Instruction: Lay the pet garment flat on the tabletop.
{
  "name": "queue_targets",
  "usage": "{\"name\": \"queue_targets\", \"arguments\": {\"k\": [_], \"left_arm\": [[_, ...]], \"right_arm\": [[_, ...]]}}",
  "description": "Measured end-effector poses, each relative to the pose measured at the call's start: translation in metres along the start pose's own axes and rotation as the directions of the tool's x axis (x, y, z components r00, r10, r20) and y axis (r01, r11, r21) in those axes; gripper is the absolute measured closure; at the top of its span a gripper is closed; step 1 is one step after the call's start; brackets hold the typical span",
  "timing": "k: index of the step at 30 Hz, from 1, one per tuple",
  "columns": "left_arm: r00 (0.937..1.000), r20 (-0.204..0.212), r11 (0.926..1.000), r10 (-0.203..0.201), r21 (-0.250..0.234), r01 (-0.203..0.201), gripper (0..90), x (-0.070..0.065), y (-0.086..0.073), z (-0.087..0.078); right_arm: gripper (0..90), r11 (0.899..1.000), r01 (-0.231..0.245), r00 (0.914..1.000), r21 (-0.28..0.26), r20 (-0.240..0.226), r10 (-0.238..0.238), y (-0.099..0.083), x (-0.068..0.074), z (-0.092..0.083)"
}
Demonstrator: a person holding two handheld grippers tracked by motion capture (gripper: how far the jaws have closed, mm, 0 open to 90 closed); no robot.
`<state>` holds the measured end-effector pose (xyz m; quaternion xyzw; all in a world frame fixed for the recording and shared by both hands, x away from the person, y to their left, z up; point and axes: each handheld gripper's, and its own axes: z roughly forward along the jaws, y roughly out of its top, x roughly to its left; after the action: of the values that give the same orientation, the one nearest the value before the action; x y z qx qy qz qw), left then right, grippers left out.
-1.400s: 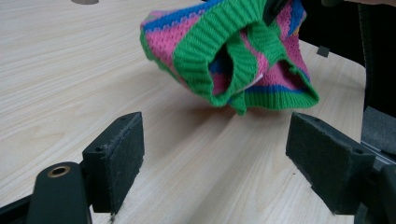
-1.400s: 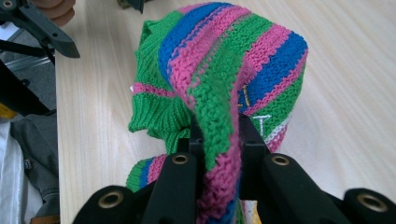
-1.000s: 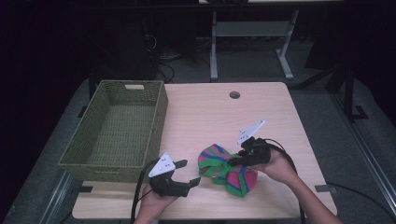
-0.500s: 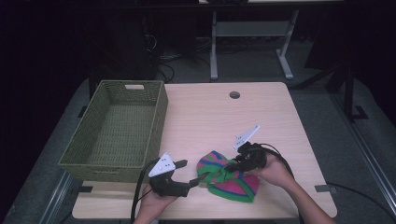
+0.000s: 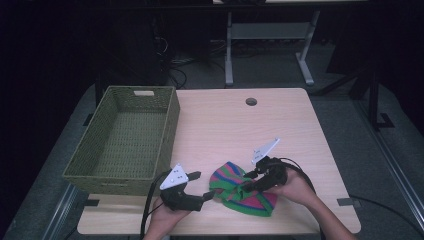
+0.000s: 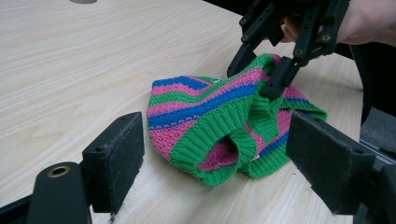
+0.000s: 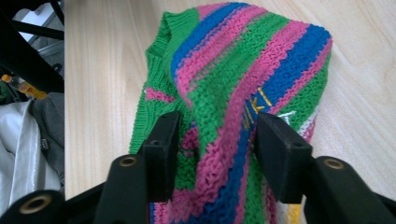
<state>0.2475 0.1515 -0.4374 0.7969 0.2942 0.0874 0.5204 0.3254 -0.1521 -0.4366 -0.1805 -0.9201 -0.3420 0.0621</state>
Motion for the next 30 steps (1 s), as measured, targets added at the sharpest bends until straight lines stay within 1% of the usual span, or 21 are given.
{"name": "queue_targets", "arguments": {"k": [5,8,12,15,16,17,21,23,26,30], "left_arm": [[1.0000,0.000,1.0000,0.003,0.000,-0.003,19.1,0.000,0.000,0.001],[1.0000,0.001,1.0000,0.000,-0.002,0.000,19.1,0.000,0.000,0.000],[1.0000,0.001,1.0000,0.005,0.003,-0.005,19.1,0.000,0.000,0.001],[1.0000,0.001,1.0000,0.002,0.000,-0.002,19.1,0.000,0.000,0.001],[1.0000,0.001,1.0000,0.003,0.002,-0.003,19.1,0.000,0.000,0.001],[1.0000,0.001,1.0000,0.004,0.003,-0.004,19.1,0.000,0.000,0.001],[1.0000,0.001,1.0000,0.001,0.000,-0.001,19.0,0.000,0.000,0.001],[1.0000,0.002,1.0000,0.003,0.001,-0.003,19.1,0.000,0.000,0.001],[1.0000,0.001,1.0000,0.009,0.002,-0.009,19.1,0.000,0.000,0.001],[1.0000,0.001,1.0000,0.004,0.002,-0.004,19.1,0.000,0.000,0.001]], "right_arm": [[44.5,1.000,0.004,1.0000,-0.009,0.000,-0.004,0.000,0.004,-0.006],[44.4,0.999,0.009,1.0000,-0.033,0.003,-0.009,-0.001,0.007,-0.012],[44.9,0.999,0.022,0.9996,-0.037,0.018,-0.022,0.000,0.012,-0.021],[46.9,0.998,0.031,0.9993,-0.047,0.022,-0.030,0.000,0.014,-0.026],[47.5,0.998,0.023,0.9995,-0.050,0.022,-0.022,0.000,0.017,-0.028],[48.0,0.998,0.038,0.9989,-0.048,0.029,-0.037,0.001,0.017,-0.030],[51.8,0.998,0.042,0.9986,-0.057,0.036,-0.040,0.002,0.022,-0.037],[54.1,0.997,0.056,0.9977,-0.060,0.041,-0.054,0.002,0.024,-0.041],[58.5,0.996,0.073,0.9969,-0.059,0.034,-0.071,0.004,0.030,-0.044],[61.9,0.993,0.105,0.9942,-0.054,0.027,-0.104,0.008,0.034,-0.043]]}}
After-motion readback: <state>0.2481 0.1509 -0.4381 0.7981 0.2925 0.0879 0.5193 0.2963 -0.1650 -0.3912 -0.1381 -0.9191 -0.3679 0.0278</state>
